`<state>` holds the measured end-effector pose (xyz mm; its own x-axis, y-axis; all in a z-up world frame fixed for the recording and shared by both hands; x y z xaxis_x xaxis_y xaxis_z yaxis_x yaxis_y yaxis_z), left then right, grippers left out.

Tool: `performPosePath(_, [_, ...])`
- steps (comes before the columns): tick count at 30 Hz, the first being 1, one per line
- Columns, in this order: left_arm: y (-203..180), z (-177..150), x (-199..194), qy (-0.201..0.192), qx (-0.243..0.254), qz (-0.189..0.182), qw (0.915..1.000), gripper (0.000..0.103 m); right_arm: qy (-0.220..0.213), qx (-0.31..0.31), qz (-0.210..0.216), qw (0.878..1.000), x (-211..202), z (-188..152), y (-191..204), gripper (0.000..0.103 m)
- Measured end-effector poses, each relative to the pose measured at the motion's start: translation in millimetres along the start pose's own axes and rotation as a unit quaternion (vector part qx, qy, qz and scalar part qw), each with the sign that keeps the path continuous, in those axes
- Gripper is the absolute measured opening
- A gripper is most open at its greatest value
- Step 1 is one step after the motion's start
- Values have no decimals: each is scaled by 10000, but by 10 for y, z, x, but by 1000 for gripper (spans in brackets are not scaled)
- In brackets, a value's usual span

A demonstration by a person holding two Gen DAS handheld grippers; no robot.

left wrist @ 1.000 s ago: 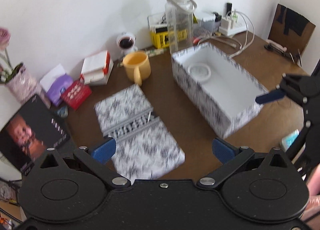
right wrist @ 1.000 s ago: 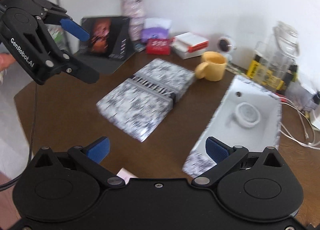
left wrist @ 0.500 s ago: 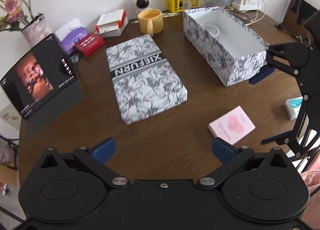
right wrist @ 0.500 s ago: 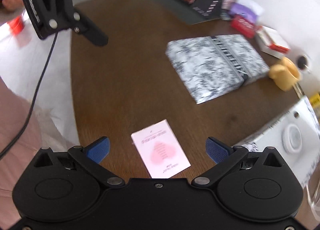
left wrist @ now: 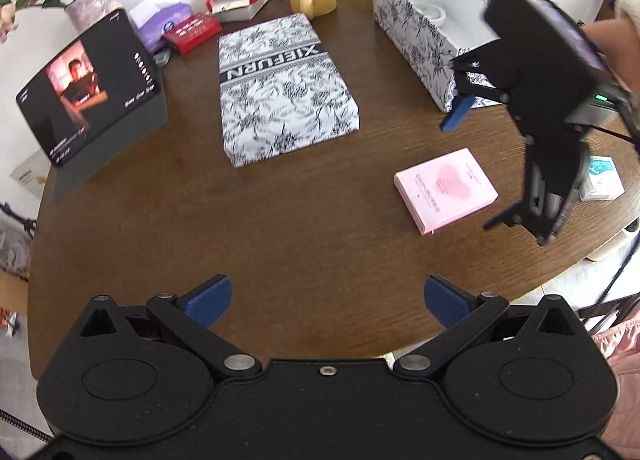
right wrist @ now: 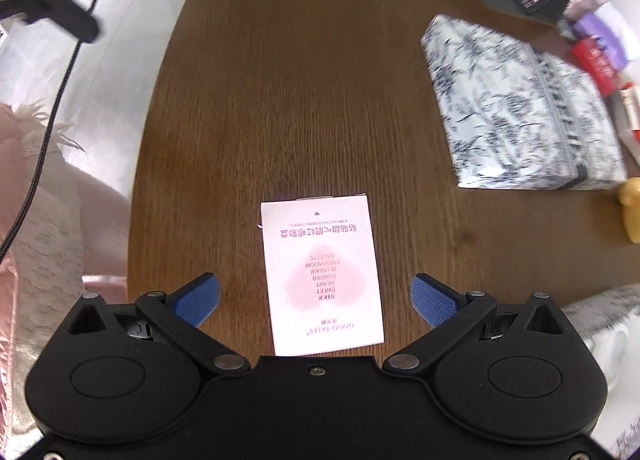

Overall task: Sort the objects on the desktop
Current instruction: 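Grasp the pink card box with the right tool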

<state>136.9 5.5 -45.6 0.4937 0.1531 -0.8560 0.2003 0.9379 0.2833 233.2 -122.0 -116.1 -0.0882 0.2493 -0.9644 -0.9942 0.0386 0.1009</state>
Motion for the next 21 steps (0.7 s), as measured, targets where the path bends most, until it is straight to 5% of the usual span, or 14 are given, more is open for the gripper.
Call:
performPosePath(4, [2, -78, 2, 99, -140, 83, 9998, 103, 168, -145, 139, 9997, 153, 73, -54, 101])
performPosePath(8, [17, -123, 11, 181, -283, 112, 9994, 103, 308, -251, 284, 9988, 227, 111, -54, 85])
performPosePath(17, [17, -128, -7, 237, -389, 157, 9988, 103, 460, -108, 501, 9976, 174, 52, -81, 69])
performPosePath(21, [-7, -78, -33, 224, -375, 143, 9989, 103, 447, -171, 481, 9977, 138, -21, -66, 69])
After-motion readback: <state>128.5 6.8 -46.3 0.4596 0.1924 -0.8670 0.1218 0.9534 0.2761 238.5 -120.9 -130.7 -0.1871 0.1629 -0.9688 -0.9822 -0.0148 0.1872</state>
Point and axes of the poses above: each gripper's, at about its wrist camera, not at the fingertips, and x roughly the way its jaws point, y to its left, z to its top, the point moved 2 cm from there along x, roughly the way its jaws point, and after that the axes turned 10 degrees about z, right-handed, at the moved point
